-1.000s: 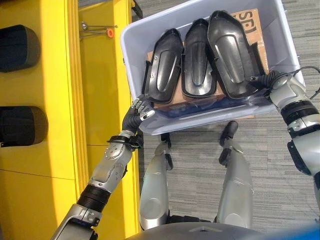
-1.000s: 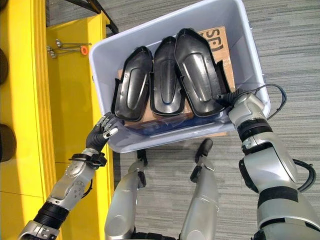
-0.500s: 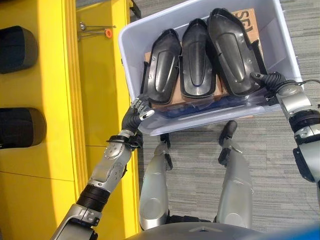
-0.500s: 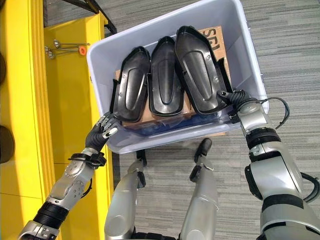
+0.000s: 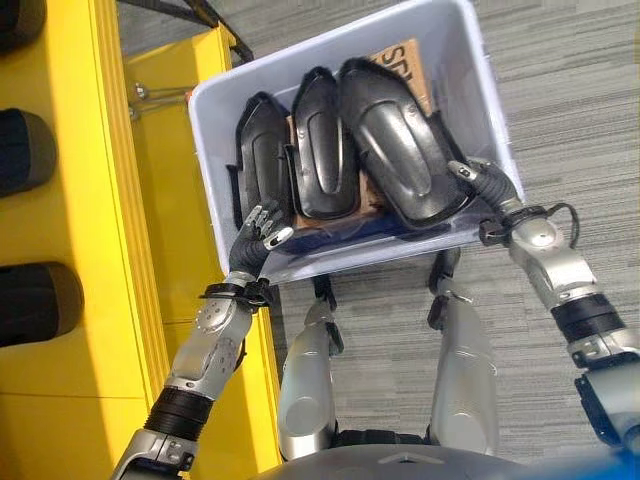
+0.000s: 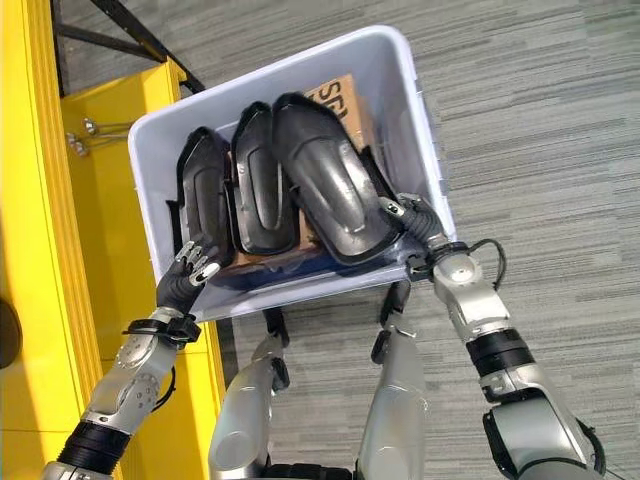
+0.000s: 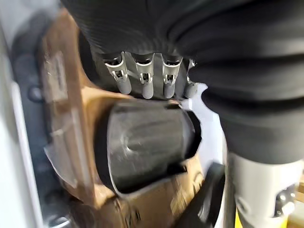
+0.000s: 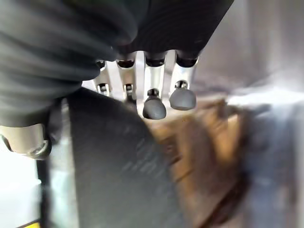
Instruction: Move parts from the plastic box to the shelf.
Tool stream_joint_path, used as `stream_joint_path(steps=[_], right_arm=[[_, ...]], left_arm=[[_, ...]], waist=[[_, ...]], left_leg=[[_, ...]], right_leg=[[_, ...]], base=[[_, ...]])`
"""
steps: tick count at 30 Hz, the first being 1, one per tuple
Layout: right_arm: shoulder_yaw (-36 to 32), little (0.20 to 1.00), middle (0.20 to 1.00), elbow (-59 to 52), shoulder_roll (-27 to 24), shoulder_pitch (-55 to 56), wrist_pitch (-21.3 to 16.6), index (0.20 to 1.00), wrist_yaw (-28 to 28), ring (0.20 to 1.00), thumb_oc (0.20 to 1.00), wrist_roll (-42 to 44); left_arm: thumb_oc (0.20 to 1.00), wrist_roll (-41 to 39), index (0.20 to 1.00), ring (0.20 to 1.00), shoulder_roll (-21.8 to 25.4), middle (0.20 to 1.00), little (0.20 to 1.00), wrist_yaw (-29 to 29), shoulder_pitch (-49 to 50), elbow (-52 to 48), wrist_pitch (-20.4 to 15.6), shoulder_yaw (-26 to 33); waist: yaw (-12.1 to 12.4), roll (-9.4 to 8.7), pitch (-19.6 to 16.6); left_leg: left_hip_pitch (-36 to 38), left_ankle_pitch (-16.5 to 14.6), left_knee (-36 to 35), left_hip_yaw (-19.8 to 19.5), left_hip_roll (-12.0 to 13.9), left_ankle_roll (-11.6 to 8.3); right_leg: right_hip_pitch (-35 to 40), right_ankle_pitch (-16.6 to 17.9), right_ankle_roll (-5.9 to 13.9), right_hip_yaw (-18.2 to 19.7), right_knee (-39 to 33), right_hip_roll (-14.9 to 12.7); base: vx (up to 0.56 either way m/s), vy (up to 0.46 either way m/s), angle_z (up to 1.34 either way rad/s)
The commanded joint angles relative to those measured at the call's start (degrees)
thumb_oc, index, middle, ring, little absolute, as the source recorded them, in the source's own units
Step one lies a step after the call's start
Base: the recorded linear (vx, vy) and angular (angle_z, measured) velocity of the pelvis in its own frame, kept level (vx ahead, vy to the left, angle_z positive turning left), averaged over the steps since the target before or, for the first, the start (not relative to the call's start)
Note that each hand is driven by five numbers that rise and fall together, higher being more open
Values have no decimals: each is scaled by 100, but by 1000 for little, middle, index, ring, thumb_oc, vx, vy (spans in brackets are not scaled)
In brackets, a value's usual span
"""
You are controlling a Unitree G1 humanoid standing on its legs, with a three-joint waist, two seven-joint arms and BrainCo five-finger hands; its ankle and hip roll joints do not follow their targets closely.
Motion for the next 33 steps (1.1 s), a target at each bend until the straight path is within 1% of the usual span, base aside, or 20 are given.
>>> stream_joint_path(steps=[1,6,11,14,16,17,18,21,22,23,24,25,29,30,33], right_arm=[[456,200,200,-778,746,-401,-636,200,429,200,200,457],[544,200,200,-1137,918,-195,-655,200,388,200,200,422],[535,200,200,-1169,972,-125,-601,200,388,200,200,554],[514,200,200,-1145,940,-77,-452,200,279,200,200,554],[431,200,200,-987,865,-74,-198,200,316,200,200,729],[432,200,200,-960,859,-64,-179,200,306,200,200,731],[428,200,200,-933,846,-51,-66,200,130,200,200,739],[395,200,200,-809,822,-19,23,200,-110,200,200,829],[355,200,200,-761,818,-5,58,200,-188,200,200,751],[308,219,219,-718,804,6,99,219,-303,219,219,611],[279,696,696,-644,766,-4,83,696,-375,696,696,599],[270,1000,1000,-627,754,-8,65,1000,-387,1000,1000,604],[154,1000,1000,-548,593,-163,26,1000,-490,1000,1000,58],[43,1000,1000,-615,394,-459,212,1000,-747,1000,1000,-278],[-85,1000,1000,-588,88,-950,579,1000,-752,1000,1000,-680]], left_arm=[[1000,-12,1000,1000,266,1000,1000,-60,233,-608,-291,75],[1000,-44,1000,1000,328,1000,1000,-32,359,-742,-268,125],[1000,-82,1000,1000,360,1000,1000,-54,437,-771,-286,146],[1000,-86,1000,1000,370,1000,1000,-62,461,-787,-278,152],[1000,-110,1000,1000,392,1000,1000,-61,485,-806,-251,162],[1000,-114,1000,1000,399,1000,1000,-54,484,-816,-238,160],[1000,-125,1000,1000,397,1000,1000,-51,479,-825,-222,162],[1000,-120,1000,1000,398,1000,1000,-72,472,-831,-216,168],[1000,-111,1000,1000,395,1000,1000,-66,471,-838,-211,168],[1000,-107,1000,1000,391,1000,1000,-72,467,-832,-196,173],[1000,-102,1000,1000,375,1000,1000,-67,462,-814,-197,165],[1000,-98,1000,1000,370,1000,1000,-71,461,-805,-200,162],[1000,-86,1000,1000,364,1000,1000,-18,375,-753,-172,128],[1000,-81,1000,1000,363,1000,1000,-17,337,-764,-110,98],[1000,-58,1000,1000,340,1000,1000,-31,286,-746,-33,70]], waist=[[144,-185,140],[120,-261,140],[120,-322,140],[129,-363,140],[147,-380,140],[150,-382,140],[154,-384,140],[157,-380,140],[154,-375,140],[157,-375,140],[152,-371,140],[152,-369,140],[134,-363,140],[150,-352,140],[182,-343,140]], left_leg=[[-20,-192,418,363,150,-14],[310,-221,326,378,132,12],[641,-243,248,363,107,21],[886,-251,164,350,91,26],[1022,-268,142,313,69,29],[1028,-266,142,308,66,27],[1039,-266,136,300,62,23],[1053,-265,110,301,57,26],[1049,-268,108,297,52,28],[1042,-275,117,288,46,33],[1027,-274,118,290,45,36],[1022,-275,119,286,43,37],[969,-257,121,289,49,24],[915,-258,126,288,51,14],[804,-262,151,284,62,-8]], right_leg=[[595,-365,595,15,-9,-175],[942,-324,627,0,-191,-149],[1290,-289,645,-39,-343,-150],[1550,-262,664,-82,-462,-165],[1706,-262,667,-109,-498,-171],[1717,-261,666,-113,-498,-174],[1724,-261,665,-114,-495,-175],[1730,-264,666,-119,-497,-181],[1717,-268,663,-114,-484,-177],[1715,-275,659,-115,-472,-176],[1695,-273,653,-104,-464,-175],[1690,-274,651,-102,-462,-174],[1615,-269,643,-82,-434,-165],[1534,-269,640,-81,-402,-164],[1397,-302,628,-78,-331,-156]], base=[[-8,1,-4],[-3,4,-2],[2,2,-1],[25,13,10],[35,23,12],[28,8,7],[17,4,6],[5,1,1],[0,0,0],[0,0,0],[0,0,0],[0,0,0],[0,0,0],[0,0,0],[-2,0,-1]])
